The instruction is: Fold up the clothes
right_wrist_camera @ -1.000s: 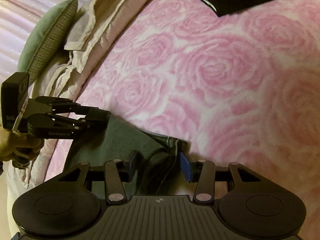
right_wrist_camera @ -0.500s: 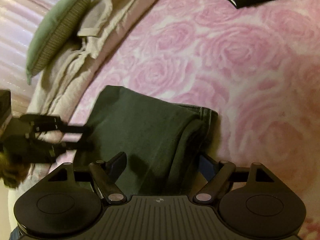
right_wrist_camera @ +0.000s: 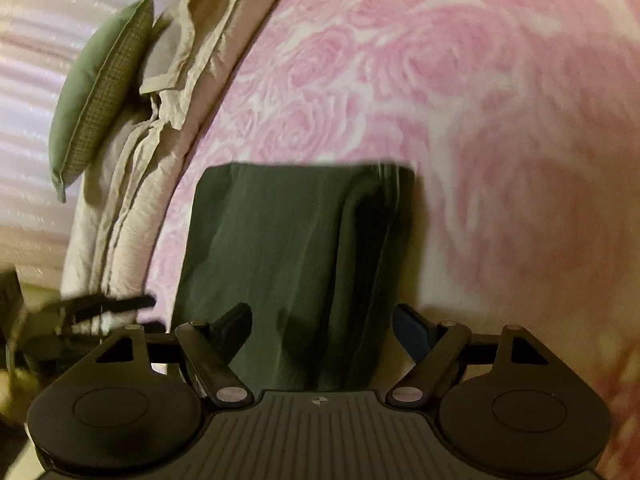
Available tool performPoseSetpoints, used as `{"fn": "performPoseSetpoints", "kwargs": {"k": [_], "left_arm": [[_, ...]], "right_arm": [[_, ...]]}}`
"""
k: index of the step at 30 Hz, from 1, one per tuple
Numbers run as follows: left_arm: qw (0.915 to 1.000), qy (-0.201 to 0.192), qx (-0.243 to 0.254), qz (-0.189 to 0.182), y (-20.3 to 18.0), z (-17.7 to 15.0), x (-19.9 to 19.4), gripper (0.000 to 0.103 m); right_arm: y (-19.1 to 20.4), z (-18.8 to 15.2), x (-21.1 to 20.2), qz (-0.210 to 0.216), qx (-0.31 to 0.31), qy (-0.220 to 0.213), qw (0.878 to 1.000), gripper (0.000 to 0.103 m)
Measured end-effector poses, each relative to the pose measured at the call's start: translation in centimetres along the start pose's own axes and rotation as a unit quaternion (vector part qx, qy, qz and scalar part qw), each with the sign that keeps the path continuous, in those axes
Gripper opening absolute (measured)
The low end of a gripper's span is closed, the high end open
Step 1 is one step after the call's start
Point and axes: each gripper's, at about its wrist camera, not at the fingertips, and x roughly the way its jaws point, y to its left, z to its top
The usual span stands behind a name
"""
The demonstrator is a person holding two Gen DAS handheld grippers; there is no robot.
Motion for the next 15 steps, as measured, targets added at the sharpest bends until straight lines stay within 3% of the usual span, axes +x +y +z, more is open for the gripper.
{"fn": "performPoseSetpoints", "kwargs": {"k": [5,9,13,14,15], "left_arm": [[0.9978,0.043,-0.050,-0.002,1.6,-6.6,-0.8,0.057],[0.9957,0.054,-0.067,-0.034,2.1,-8.9,0.5,0.057],[0.9969,0.046,-0.046,-0.044,2.5,-9.6,2.0,0.056],[0.9969,0.043,-0.043,-0.051,2.6,-9.9,2.2,0.055],[0.9961,0.042,-0.043,-0.064,2.9,-10.1,2.4,0.043]], "right_arm": [[-0.2,-2.1,0.6,0.005,0.026,-0.004,1.000,0.081],[-0.7,-3.1,1.6,0.027,0.064,0.002,0.998,0.081],[-0.2,-5.1,1.5,0.021,0.047,0.010,0.999,0.081],[-0.1,-5.9,1.3,0.021,0.044,0.012,0.999,0.081],[-0.2,-7.0,1.0,0.022,0.044,0.015,0.999,0.081]]}}
